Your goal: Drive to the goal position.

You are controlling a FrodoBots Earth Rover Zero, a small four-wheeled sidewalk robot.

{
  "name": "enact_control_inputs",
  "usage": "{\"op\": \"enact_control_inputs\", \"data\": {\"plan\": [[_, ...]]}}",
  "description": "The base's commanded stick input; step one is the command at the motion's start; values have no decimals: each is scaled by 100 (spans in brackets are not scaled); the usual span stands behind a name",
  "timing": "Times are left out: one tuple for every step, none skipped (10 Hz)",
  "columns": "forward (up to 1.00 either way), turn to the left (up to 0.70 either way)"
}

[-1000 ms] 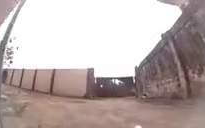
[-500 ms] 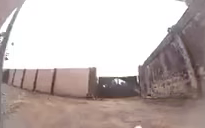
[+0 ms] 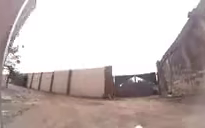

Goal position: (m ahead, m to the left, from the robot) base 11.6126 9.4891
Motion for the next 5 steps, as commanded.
{"op": "enact_control_inputs", "data": {"plan": [[84, 33], [84, 33], [84, 33], [84, 33], [84, 33]]}}
